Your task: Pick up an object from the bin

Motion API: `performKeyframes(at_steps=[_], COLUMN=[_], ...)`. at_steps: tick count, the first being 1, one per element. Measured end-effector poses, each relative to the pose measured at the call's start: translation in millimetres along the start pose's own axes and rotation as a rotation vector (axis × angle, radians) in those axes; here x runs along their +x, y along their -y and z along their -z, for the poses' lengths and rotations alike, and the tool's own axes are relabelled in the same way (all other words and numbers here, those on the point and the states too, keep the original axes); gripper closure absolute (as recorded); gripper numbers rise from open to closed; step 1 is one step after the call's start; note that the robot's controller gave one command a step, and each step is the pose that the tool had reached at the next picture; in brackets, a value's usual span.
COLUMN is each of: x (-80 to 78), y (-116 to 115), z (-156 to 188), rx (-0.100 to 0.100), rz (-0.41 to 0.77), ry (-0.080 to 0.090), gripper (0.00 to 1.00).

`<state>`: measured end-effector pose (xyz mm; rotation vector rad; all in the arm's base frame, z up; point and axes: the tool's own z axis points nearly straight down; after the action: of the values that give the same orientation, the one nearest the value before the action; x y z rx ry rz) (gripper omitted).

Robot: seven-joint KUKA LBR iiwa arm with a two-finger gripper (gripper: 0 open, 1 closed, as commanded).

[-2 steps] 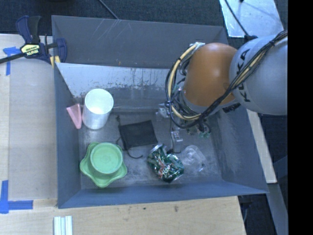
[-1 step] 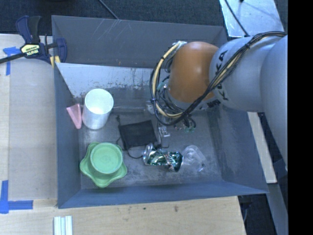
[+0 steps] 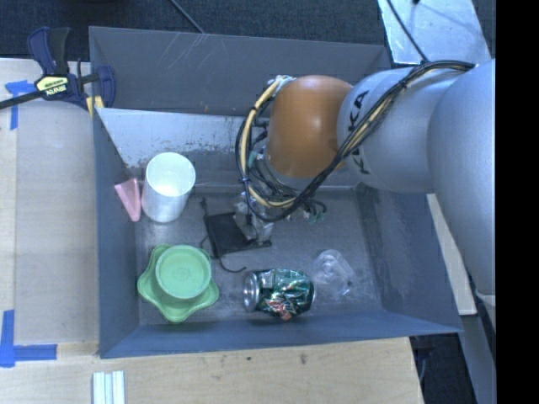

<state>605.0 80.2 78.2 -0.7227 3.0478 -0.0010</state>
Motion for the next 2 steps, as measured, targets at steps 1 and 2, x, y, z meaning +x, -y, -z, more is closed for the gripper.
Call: performKeyframes(at_steps=[1, 2], x=[-2.7, -2.7], y=[-1.8, -2.6], z=[-2.6, -1.2], rx=[0.000, -0.001], rz=[0.107, 0.163], ry=[0.001, 0.000], gripper=[1.00, 1.00])
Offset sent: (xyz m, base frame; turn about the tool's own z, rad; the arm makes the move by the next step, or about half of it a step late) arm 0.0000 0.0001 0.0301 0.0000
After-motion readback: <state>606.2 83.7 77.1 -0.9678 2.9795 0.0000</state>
